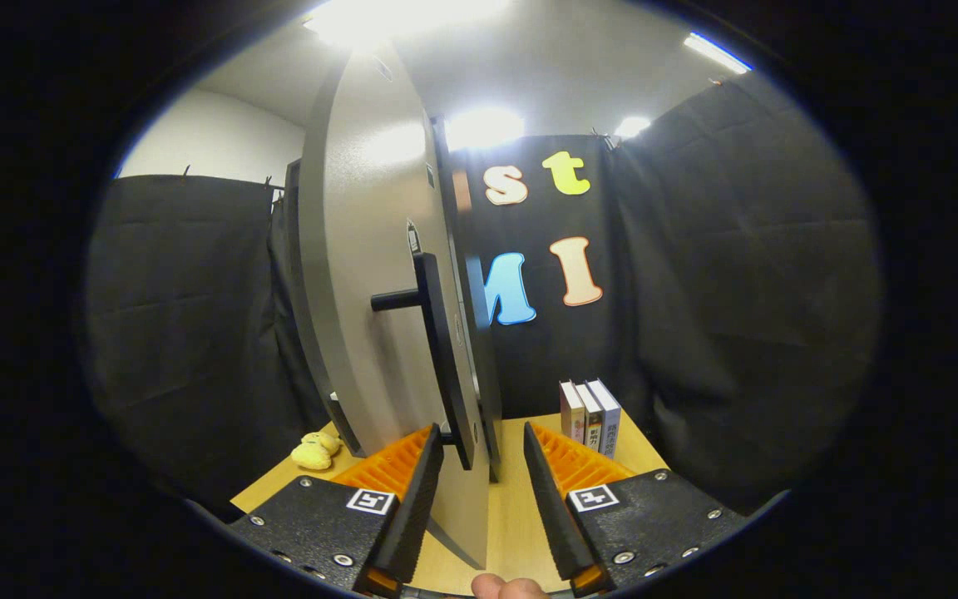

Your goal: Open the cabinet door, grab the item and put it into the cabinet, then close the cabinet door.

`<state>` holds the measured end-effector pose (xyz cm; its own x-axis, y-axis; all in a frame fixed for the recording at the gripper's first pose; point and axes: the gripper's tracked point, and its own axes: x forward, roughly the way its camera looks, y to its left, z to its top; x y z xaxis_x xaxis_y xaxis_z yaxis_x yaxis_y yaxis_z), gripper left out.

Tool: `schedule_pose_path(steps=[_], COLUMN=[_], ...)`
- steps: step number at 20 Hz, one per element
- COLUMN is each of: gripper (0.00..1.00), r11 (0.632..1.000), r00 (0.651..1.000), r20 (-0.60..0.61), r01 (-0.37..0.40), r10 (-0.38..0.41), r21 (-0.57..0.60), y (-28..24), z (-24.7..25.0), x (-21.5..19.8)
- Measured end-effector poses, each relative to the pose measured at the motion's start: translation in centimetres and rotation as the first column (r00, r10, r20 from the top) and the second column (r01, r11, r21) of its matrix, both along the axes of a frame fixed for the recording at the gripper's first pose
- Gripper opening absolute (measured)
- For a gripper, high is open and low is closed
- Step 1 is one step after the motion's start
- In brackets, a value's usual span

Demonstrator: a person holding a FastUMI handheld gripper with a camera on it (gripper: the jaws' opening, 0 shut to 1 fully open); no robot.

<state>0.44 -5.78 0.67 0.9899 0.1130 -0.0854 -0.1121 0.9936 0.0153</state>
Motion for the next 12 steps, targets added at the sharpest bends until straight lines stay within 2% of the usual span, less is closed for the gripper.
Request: schedule_pose_path(steps=[5,6,8,12], gripper=[0.74,0.85,0.93,0.93], r11=[0.995,0.993,0.992,0.998], r00=[0.995,0.993,0.991,0.979], r20=[0.047,0.064,0.096,0.197], r01=[0.088,0.103,0.099,0.063], r10=[-0.087,-0.099,-0.091,-0.058], r21=[-0.037,-0.057,-0.081,-0.017], y=[-1.7,-2.0,-1.9,-1.2], z=[0.0,0.2,0.2,1.0], x=[-0.2,-0.3,-0.5,-2.8])
